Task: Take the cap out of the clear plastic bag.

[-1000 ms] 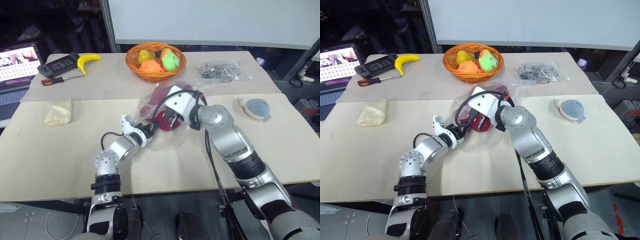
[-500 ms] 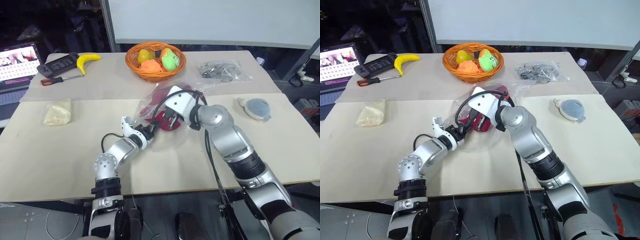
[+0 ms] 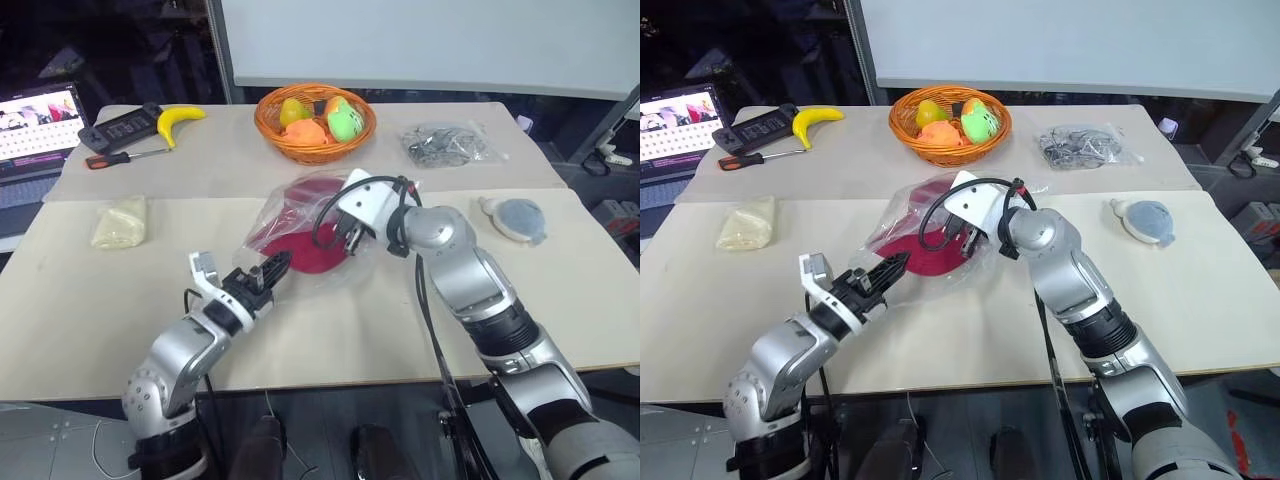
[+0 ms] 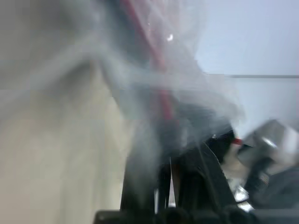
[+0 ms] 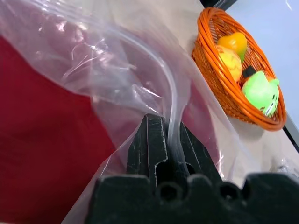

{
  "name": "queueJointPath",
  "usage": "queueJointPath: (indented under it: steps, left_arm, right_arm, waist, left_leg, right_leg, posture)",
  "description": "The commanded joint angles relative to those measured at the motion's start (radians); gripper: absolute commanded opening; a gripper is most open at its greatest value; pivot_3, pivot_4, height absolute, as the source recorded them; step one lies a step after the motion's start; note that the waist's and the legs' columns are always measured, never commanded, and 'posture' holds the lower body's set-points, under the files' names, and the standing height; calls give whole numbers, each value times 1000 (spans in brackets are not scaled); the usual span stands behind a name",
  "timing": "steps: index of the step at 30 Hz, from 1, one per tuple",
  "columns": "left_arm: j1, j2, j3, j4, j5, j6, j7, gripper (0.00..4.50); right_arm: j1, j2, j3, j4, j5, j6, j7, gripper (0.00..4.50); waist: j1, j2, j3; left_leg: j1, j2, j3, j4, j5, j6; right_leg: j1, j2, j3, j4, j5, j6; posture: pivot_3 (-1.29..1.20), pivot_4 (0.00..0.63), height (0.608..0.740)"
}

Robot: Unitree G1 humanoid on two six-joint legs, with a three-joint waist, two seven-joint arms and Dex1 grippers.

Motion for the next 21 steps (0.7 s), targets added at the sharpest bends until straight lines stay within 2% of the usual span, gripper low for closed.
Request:
queueJointPath:
  steps: [1,4,6,10,13,16,19,21]
  left_arm:
    - [18,1,-50,-73,-36,-16,-45,35]
    - [90,73,-118,-125,-36,11,-121,35]
    - [160,173,-139,-141,-36,43,-216,35]
    - [288,386,-117,-136,-36,109,-507,35]
    - [401,576,-56,-117,-36,168,-718,35]
    - [562,748,61,-120,-36,238,-966,35]
    - [663,843,137,-137,-36,274,-1080,35]
    - [711,896,197,-186,13,325,-1144,35]
  right_arm:
    - [-16,-3,-25,-2,-15,-29,-8,0]
    - [-19,1,-24,1,-14,-33,-8,0]
    - [-20,3,-23,3,-14,-35,-8,0]
    - [-20,4,-23,4,-15,-37,-6,0]
    - [-22,4,-24,5,-15,-39,-3,0]
    - [-23,4,-27,10,-14,-44,3,0]
    - [-22,2,-26,12,-9,-46,4,0]
    - [-23,4,-23,17,-4,-49,2,0]
  waist:
    - [0,0,0]
    - [-3,0,0]
    - [-5,0,0]
    - [-12,1,0]
    - [-13,1,0]
    - [-16,1,0]
    - [-17,1,1]
    - [-11,1,1]
  left_leg:
    - [0,0,0,0,0,0]
    - [0,0,0,0,0,0]
    - [0,0,0,-1,0,0]
    - [0,2,1,-2,0,0]
    - [1,3,1,-2,0,0]
    - [1,4,3,-4,0,0]
    - [1,4,3,-6,0,0]
    - [1,4,4,-8,0,0]
  right_leg:
    - [0,0,0,0,0,0]
    - [0,0,0,-1,0,0]
    - [-1,0,0,-1,0,0]
    - [-2,1,1,0,0,-1]
    - [-2,2,0,0,0,-3]
    - [-3,2,0,-1,-1,-4]
    - [-5,1,0,-1,-1,-5]
    - [-6,0,0,-1,-2,-5]
  posture:
    - [0,150,740]
    - [0,150,740]
    - [0,150,740]
    - [0,150,740]
    - [0,150,740]
    - [0,150,740]
    - [0,150,740]
    - [0,150,740]
